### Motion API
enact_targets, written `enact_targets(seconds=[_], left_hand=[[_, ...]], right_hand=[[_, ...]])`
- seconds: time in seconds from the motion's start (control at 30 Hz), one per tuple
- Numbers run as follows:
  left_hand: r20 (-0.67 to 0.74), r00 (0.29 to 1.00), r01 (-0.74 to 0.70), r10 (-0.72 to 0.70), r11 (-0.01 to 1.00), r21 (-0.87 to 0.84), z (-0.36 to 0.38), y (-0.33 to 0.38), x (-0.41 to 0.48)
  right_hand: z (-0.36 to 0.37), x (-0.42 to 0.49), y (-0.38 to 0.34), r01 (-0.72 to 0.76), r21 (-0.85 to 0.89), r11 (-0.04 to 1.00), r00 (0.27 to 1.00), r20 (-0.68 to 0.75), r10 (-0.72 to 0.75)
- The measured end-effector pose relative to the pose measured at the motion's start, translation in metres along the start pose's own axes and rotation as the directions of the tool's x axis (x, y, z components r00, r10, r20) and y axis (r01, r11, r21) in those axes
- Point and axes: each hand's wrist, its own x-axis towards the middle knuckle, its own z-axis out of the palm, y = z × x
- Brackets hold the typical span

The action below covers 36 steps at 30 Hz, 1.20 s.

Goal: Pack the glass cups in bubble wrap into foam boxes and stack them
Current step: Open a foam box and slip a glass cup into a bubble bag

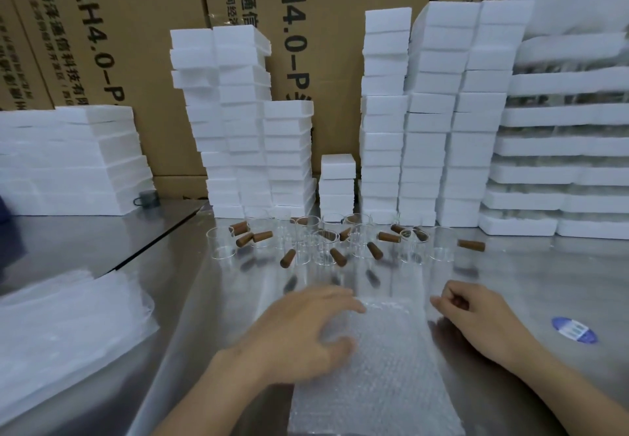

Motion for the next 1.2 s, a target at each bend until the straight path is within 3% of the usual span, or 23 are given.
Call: enact_targets(seconds=[0.1, 0.17, 0.27, 0.37, 0.5, 0.83, 0.97, 1.1, 1.2], left_hand=[[0.096, 0.995, -0.012, 0.002, 0.995, 0.095, 0.010, -0.004, 0.002], [-0.006, 0.998, 0.055, -0.055, 0.979, 0.195, 0.005, -0.007, 0.003], [-0.113, 0.983, 0.166, -0.147, 0.970, 0.177, -0.002, -0.013, 0.003], [-0.101, 0.961, 0.267, -0.259, 0.960, 0.079, 0.002, -0.021, 0.005], [-0.129, 0.911, 0.364, -0.391, 0.912, -0.192, 0.008, -0.028, 0.011], [-0.138, 0.869, 0.381, -0.476, 0.819, -0.430, 0.001, -0.037, 0.011], [-0.159, 0.860, 0.407, -0.485, 0.840, -0.359, -0.010, -0.045, 0.004], [-0.176, 0.819, 0.532, -0.547, 0.837, -0.127, -0.025, -0.059, -0.008], [-0.239, 0.800, 0.553, -0.550, 0.831, -0.061, -0.031, -0.067, -0.016]], right_hand=[[0.000, -0.001, 0.000, -0.012, 0.025, 1.000, 1.000, 0.006, 0.012], [0.000, 0.000, -0.001, -0.020, 0.044, 0.999, 1.000, 0.008, 0.019], [0.000, 0.002, -0.003, -0.026, 0.059, 0.998, 1.000, 0.008, 0.025], [0.000, 0.001, -0.003, -0.029, 0.050, 0.998, 1.000, 0.001, 0.028], [-0.001, -0.001, -0.003, -0.023, 0.050, 0.998, 1.000, -0.003, 0.023], [-0.003, -0.004, -0.005, -0.024, 0.025, 0.999, 1.000, 0.019, 0.023], [-0.001, -0.006, -0.004, -0.042, 0.002, 0.999, 0.999, 0.017, 0.042], [-0.003, -0.003, -0.004, -0.008, -0.010, 1.000, 1.000, 0.004, 0.008], [-0.003, 0.000, -0.007, -0.017, -0.017, 1.000, 1.000, 0.006, 0.017]])
